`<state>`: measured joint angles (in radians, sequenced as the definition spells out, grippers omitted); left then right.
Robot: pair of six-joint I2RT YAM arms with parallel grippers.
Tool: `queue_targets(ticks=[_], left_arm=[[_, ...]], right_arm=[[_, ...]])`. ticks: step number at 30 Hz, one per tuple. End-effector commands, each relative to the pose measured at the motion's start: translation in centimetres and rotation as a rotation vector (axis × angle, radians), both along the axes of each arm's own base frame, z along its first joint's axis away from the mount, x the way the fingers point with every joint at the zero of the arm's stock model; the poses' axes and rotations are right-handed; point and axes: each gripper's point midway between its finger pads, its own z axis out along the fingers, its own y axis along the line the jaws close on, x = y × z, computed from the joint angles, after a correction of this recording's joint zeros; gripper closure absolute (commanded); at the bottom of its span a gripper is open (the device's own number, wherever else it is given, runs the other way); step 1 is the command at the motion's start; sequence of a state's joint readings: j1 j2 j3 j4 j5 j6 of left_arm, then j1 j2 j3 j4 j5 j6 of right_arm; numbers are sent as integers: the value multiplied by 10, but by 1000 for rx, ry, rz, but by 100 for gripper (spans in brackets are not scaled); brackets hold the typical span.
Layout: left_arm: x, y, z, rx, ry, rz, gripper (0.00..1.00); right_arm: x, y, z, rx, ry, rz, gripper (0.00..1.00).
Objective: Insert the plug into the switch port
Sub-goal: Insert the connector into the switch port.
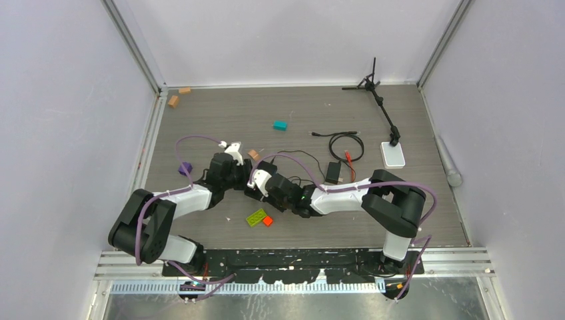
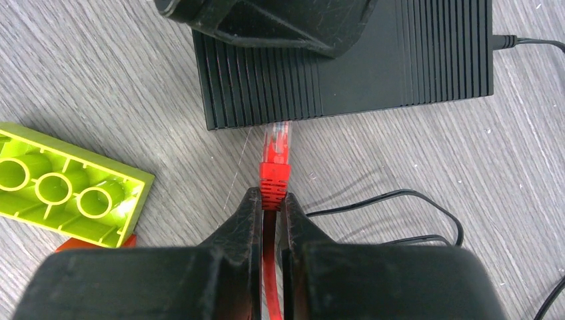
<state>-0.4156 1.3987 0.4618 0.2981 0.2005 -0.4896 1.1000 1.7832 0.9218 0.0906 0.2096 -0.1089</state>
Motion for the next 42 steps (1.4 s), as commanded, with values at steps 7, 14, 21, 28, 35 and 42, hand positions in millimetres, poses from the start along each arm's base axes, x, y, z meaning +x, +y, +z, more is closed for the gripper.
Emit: queue_targets(ticks=[7,14,21,28,35,42], left_arm=[[-27,-15,-11,-72,80,-82,59],[-39,-15,-14,-98,98,-78,59],[-48,-20,-18,-107,111,-99,59],[-49,-26,-18,-111,112,-123,59],[-51,-29,-18,-117,115,-139,59],[-53,-30,-18,-124,119,-147,59]], right_arm=[[24,32,38,122,-126,4,100],[29,44,49,130,-140,26,100],[32,55,53,144,-145,35,100],[38,66,73,156,-177,62,100],[46,79,88,170,-214,80,100],[53,84,95,216,-224,51,100]])
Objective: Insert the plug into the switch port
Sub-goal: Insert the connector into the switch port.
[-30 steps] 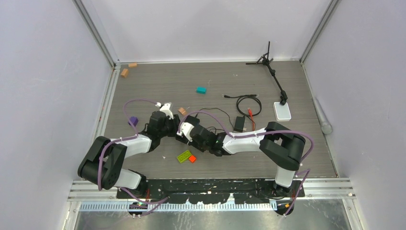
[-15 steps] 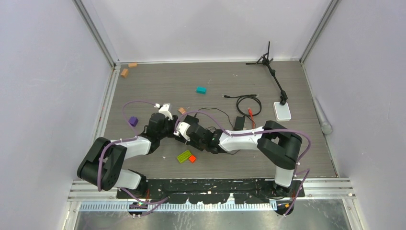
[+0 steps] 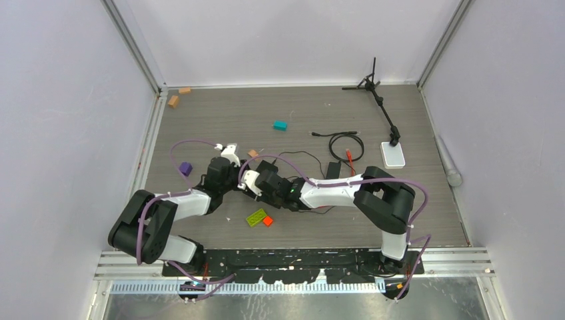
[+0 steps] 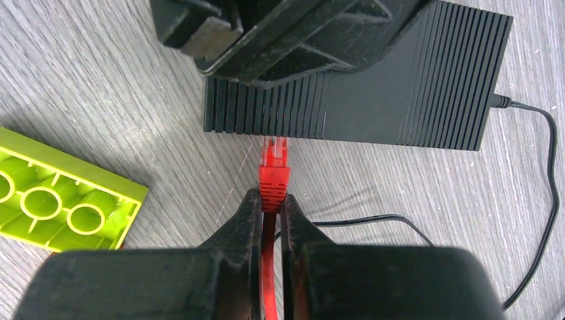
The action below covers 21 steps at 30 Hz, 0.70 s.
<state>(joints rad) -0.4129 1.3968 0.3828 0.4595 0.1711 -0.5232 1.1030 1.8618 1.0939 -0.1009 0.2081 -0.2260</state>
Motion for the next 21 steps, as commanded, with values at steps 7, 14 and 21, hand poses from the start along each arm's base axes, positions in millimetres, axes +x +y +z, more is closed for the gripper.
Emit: queue_targets(ticks=[7,14,21], left_arm=[[-65,-32,-23,-93,210,-183,60],[-77,-28,-25,-118,225,-159,59],[-79,-36,-23,-124,216,-191,59]], right_arm=[[62,61,81,382,-237,-188,100],[56,59,80,421,-217,-186,99],[38,83,90,475,-151,-50,100]])
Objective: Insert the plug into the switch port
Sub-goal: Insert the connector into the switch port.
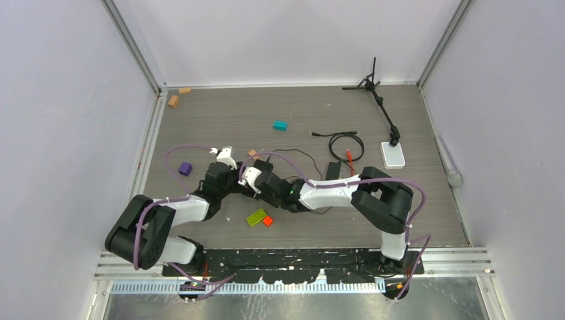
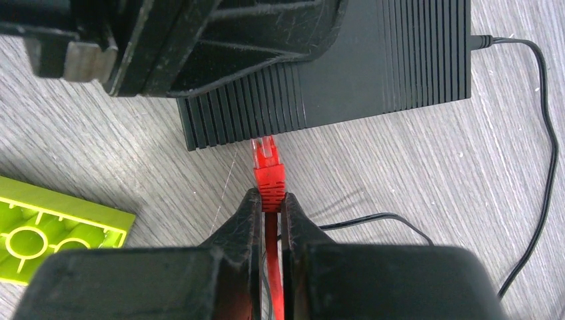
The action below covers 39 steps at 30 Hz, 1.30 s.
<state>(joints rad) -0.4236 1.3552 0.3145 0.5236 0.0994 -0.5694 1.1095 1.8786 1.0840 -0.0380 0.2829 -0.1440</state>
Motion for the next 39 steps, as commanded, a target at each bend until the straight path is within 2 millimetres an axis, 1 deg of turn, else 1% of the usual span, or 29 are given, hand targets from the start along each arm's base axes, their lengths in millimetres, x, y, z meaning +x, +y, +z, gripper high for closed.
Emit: queue_targets(ticks=[1,7,11,16,19,22,23,25,27,28,30,33,36,39], left_arm=[[-76,-46,-23,-115,238,-273,59],[-79,-53,-22,-125,235,-309,60],[-85,-55,-24,-132,247,-315,62],[-94,-57,-23,-158,246,-309,62],[-97,-60,-21,-162,243,-315,62],[-102,-64,-21,-157,245,-332,62],[-103,-65,-22,-155,248,-334,62],[-102,-65,-22,-152,242,-333,62],[-97,-63,-20,-140,226,-315,61],[-94,-62,-19,-127,215,-309,60],[-86,-56,-17,-79,202,-283,59],[-67,-48,-7,-27,163,-232,55],[-48,-38,3,14,127,-189,53],[-26,-28,11,42,101,-143,51]], right_arm=[[28,84,93,424,-144,73,100],[21,99,101,423,-151,165,100],[25,108,113,434,-174,180,100],[30,120,125,444,-196,204,100],[35,125,133,460,-212,197,100],[46,124,150,527,-233,103,100],[47,124,155,559,-232,86,99],[41,126,161,597,-215,100,99],[34,123,155,579,-194,124,99],[31,119,149,555,-184,143,100],[21,110,130,474,-156,186,99],[8,89,101,355,-111,236,98],[-1,69,75,280,-80,241,97],[-10,54,52,226,-34,250,96]])
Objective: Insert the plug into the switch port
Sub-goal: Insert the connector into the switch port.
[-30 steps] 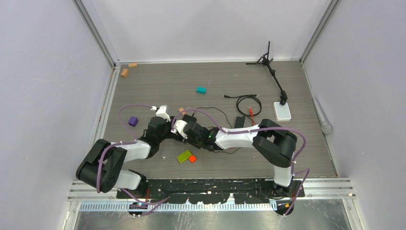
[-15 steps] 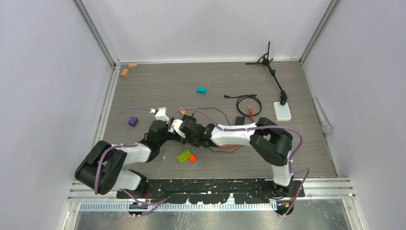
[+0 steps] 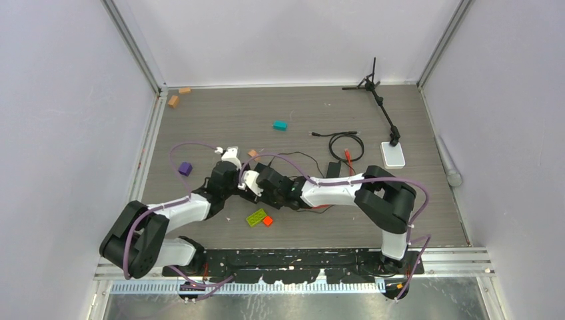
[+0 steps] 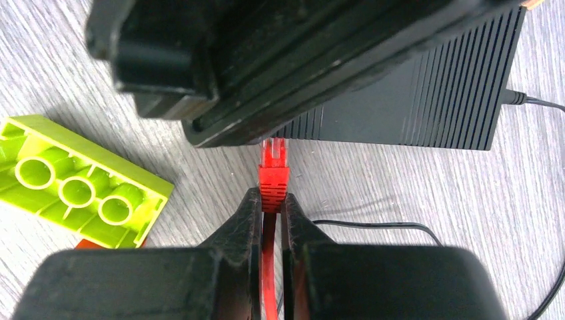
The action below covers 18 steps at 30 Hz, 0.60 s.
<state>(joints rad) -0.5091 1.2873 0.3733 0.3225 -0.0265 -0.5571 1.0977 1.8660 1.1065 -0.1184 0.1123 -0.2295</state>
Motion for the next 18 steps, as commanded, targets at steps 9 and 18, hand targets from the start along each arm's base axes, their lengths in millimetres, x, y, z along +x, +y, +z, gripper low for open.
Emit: queue_targets(ticks=[9,18], left_arm=[[14,-2,18,-66,61,-96,50],[15,9,18,-50,60,-83,46]], right_arm=[[14,25,28,235,-41,26,69],[10,3,16,221,53,15,62]])
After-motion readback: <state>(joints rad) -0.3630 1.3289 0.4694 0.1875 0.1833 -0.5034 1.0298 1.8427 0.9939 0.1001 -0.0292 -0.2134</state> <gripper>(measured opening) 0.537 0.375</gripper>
